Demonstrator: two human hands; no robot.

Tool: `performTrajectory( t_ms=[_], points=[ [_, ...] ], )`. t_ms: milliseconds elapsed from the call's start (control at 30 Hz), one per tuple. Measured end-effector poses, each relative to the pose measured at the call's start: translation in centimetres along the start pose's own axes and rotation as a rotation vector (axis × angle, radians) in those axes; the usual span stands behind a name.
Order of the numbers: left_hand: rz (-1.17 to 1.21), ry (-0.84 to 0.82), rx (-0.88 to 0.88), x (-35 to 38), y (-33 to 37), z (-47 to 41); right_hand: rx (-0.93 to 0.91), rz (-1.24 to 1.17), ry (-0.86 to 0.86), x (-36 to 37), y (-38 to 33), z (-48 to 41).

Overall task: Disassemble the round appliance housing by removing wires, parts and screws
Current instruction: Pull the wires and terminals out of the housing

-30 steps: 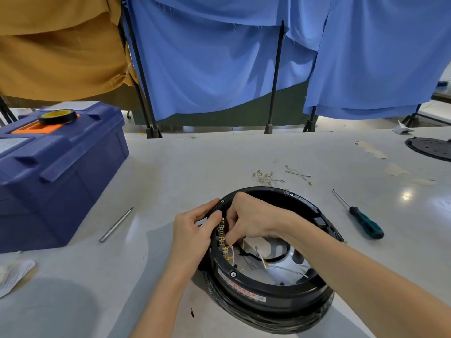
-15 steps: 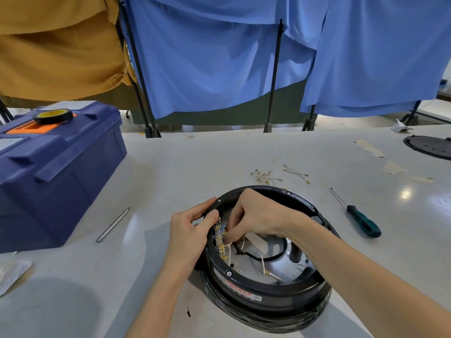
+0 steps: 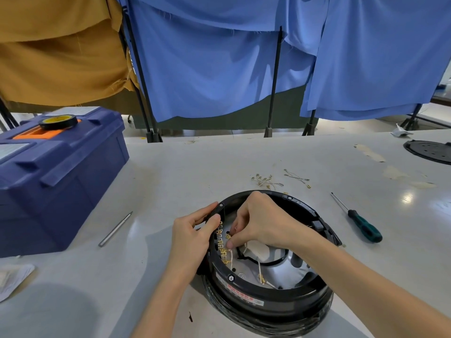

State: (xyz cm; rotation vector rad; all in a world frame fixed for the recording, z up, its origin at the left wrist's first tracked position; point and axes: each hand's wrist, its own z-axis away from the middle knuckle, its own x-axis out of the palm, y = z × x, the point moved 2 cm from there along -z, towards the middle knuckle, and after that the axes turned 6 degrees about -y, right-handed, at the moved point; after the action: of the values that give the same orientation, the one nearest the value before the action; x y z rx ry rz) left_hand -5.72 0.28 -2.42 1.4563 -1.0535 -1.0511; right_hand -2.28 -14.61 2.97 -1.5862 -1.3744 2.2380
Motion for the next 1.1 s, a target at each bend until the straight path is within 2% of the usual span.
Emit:
performTrajectory(
  t_ms=[233,467,933,1100],
  points=[
    [0.002,0.01,0.011,0.0,0.0,-0.1,-0.053,0.086,-0.161,0.6,-0.8,0.4],
    [0.016,0.013,0.009,0.0,-0.1,-0.1,-0.012,0.149,-0.197,1.6,-0.8,-0.8],
    [0.02,-0.01,0.016,-0.1,-0.2,-0.1,0.033,0.026,-0.283,0.8,-0.1,-0.9],
    [0.006,-0.003,0.025,-0.1,-0.3,-0.2,0.003,-0.089,-0.221,0.4,1.0,-0.2]
  ],
)
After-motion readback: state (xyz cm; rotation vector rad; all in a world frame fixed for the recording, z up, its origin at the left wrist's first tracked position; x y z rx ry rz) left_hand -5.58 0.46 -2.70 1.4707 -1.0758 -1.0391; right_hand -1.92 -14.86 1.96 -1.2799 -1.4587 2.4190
